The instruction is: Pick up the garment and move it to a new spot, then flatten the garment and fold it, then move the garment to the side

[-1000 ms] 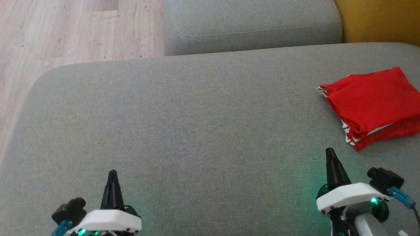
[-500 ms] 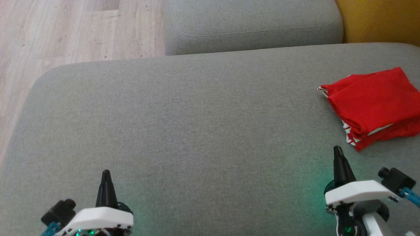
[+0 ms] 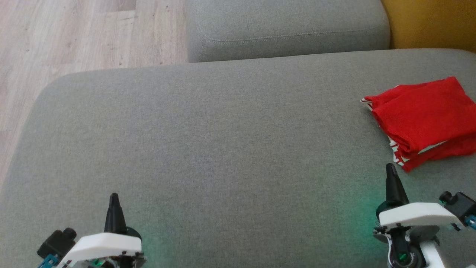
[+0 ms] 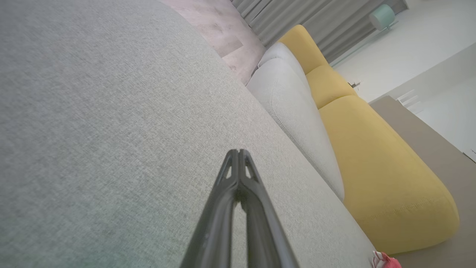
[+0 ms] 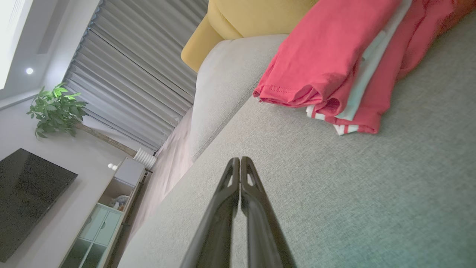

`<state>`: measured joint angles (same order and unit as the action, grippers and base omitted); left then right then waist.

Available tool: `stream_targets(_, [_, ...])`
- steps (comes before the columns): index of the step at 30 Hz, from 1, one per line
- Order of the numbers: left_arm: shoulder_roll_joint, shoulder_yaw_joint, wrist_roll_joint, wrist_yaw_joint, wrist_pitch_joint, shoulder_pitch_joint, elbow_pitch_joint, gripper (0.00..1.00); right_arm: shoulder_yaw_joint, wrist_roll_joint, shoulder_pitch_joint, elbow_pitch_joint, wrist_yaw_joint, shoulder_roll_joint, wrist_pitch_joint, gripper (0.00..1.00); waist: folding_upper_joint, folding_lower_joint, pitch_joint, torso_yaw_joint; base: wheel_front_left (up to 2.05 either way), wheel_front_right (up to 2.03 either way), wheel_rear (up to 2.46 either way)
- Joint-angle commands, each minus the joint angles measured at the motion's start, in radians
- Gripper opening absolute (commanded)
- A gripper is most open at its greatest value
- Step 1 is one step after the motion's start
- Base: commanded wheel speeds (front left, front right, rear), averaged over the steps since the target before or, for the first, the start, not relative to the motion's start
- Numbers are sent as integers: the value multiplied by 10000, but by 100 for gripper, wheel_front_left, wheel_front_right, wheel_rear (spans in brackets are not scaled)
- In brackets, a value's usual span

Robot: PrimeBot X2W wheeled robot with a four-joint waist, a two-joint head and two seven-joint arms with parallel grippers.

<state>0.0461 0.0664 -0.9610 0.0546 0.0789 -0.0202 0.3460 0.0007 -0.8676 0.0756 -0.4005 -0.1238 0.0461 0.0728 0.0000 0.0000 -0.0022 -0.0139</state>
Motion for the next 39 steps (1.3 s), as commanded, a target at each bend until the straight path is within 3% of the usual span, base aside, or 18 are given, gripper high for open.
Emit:
stream_targets(1, [20, -245, -234, 93, -77, -580, -386, 0, 33, -296, 434, 404, -34, 28, -67, 0, 0, 0, 1, 3, 0, 0, 0])
stream_targets(39, [32, -1145, -3838, 479, -1142, -753, -743, 0, -647, -4404, 370, 1070, -54, 35, -1103, 0, 0, 0, 31, 81, 0, 0, 0])
